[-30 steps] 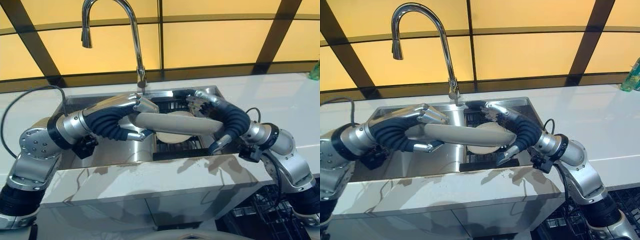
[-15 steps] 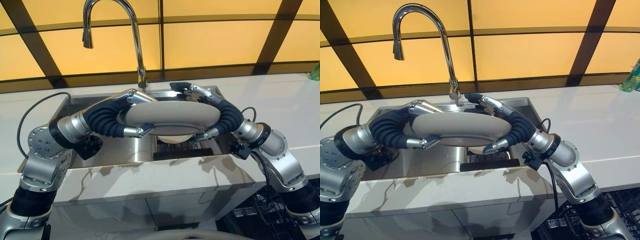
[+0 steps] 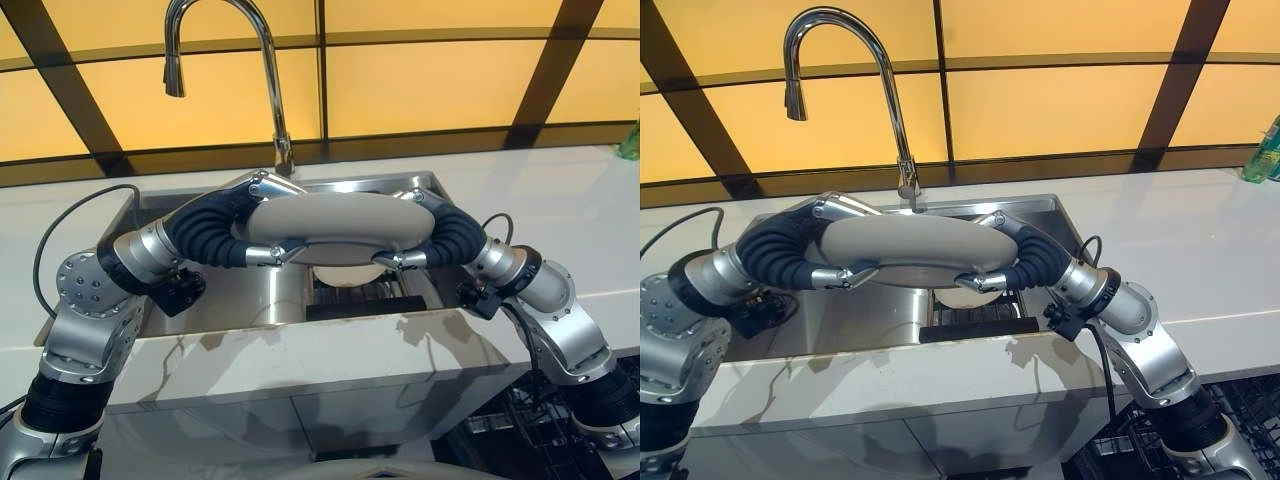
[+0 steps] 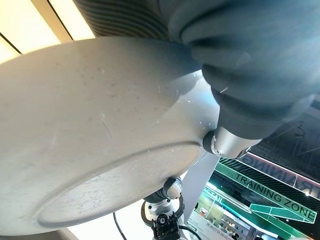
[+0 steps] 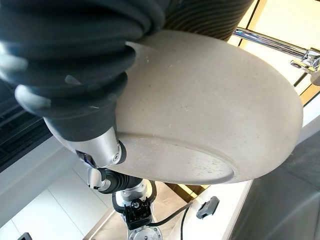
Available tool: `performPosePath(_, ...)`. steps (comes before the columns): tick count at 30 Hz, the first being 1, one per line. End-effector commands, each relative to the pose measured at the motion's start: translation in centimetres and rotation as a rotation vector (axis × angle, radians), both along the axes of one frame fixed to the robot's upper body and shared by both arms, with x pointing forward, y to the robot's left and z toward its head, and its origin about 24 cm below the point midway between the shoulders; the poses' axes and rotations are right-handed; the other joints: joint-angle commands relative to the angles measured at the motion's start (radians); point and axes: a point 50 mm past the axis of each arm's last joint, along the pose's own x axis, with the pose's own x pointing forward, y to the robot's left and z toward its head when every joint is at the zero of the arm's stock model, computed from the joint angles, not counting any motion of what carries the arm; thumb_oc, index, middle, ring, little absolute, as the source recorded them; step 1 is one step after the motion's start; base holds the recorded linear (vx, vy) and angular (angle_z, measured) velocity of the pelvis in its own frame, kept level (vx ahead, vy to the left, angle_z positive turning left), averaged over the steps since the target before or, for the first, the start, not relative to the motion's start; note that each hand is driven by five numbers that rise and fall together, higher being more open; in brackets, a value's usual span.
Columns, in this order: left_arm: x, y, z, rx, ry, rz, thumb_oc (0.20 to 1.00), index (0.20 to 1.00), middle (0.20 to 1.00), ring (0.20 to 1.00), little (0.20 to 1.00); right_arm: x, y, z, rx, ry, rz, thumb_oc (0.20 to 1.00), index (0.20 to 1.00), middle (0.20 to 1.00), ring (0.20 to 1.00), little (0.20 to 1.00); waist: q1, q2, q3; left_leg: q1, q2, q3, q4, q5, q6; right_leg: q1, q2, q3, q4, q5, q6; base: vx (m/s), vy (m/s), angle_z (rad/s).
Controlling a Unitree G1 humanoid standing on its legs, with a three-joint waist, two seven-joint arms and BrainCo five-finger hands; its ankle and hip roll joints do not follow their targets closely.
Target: Pick up plates and place into dishwasher.
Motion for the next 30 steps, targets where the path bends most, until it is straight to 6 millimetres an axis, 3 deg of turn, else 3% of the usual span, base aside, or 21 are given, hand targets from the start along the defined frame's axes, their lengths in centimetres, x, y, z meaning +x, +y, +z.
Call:
performPosePath(1,0.1,-0.4,1.1,-0.068,-0.047,-0.048,0.2,0.2,0.2,0.2,0.2,-0.6,0.4,3.0,0.138,-0.149,-0.002,0.2,0.2,0.2,0.2,0.2,0.01,-0.021,-0.046,0.023,0.0,-0.04,0.018,-0.112,0.003,-0.032,-0.027,-0.064,0.016,-0.006,0.048,0.0,0.0,0.0)
performPosePath(5,0.5,-0.1,1.0,-0.102,-0.023,0.001,0.2,0.2,0.2,0.2,0.2,-0.4,0.0,3.2,0.194,-0.165,-0.064,0.2,0.2,0.2,0.2,0.2,0.006,-0.02,-0.044,0.025,0.002,-0.037,0.02,-0.113,0.001,-0.03,-0.024,-0.061,0.016,-0.007,0.046,0.0,0.0,0.0)
performPosePath(6,0.7,0.0,0.9,-0.116,-0.013,0.023,0.288,0.288,0.288,0.288,0.288,-0.4,-0.1,3.2,0.206,-0.171,-0.078,0.2,0.2,0.2,0.2,0.2,0.006,-0.019,-0.045,0.024,0.003,-0.035,0.021,-0.113,0.001,-0.032,-0.023,-0.06,0.016,-0.006,0.045,0.0,0.0,0.0)
performPosePath(7,1.1,0.2,0.7,-0.14,-0.002,0.063,0.777,0.777,0.777,0.777,0.777,-0.3,-0.3,3.2,0.22,-0.179,-0.099,0.2,0.2,0.2,0.2,0.2,0.004,-0.018,-0.045,0.025,0.004,-0.033,0.021,-0.114,0.001,-0.032,-0.022,-0.059,0.016,-0.007,0.045,-0.03,-0.031,-0.01)
performPosePath(8,1.3,0.4,0.6,-0.163,0.001,0.095,1.0,1.0,1.0,1.0,1.0,-0.3,-0.4,3.1,0.227,-0.189,-0.114,0.2,0.2,0.2,0.2,0.2,0.003,-0.018,-0.044,0.025,0.005,-0.032,0.022,-0.114,0.001,-0.032,-0.02,-0.058,0.016,-0.007,0.043,-0.03,-0.037,-0.01)
performPosePath(14,1.9,3.6,0.6,-0.419,-0.025,0.314,1.0,1.0,1.0,1.0,1.0,-0.1,-2.1,3.1,0.228,-0.234,-0.226,0.2,0.2,0.2,0.2,0.2,-0.007,-0.021,-0.046,0.018,0.015,-0.018,0.026,-0.106,-0.003,-0.041,-0.012,-0.048,0.013,0.0,0.035,-0.05,-0.046,-0.02)
performPosePath(23,0.9,6.0,0.6,-0.531,-0.07,0.429,1.0,1.0,1.0,1.0,1.0,-0.6,-4.7,3.5,0.206,-0.275,-0.365,0.2,0.2,0.2,0.2,0.2,-0.039,-0.029,-0.037,0.019,0.024,0.009,0.07,-0.134,-0.012,-0.046,0.006,-0.016,0.017,-0.007,0.023,-0.04,-0.065,-0.11)
performPosePath(26,0.6,6.4,0.5,-0.545,-0.08,0.436,1.0,1.0,1.0,1.0,1.0,-0.7,-5.8,3.5,0.179,-0.288,-0.427,0.2,0.2,0.2,0.2,0.2,-0.053,-0.041,-0.028,-0.003,0.012,0.014,0.148,-0.16,-0.018,-0.051,0.014,0.007,0.019,-0.001,0.013,-0.08,-0.066,-0.14)
performPosePath(30,0.0,6.9,0.4,-0.558,-0.104,0.436,1.0,1.0,1.0,1.0,1.0,-0.6,-7.1,3.7,0.142,-0.317,-0.513,0.2,0.2,0.2,0.2,0.2,-0.041,-0.066,0.007,-0.078,-0.027,-0.095,0.324,-0.206,-0.019,-0.067,0.014,0.058,0.047,0.017,-0.001,-0.09,-0.013,-0.32)
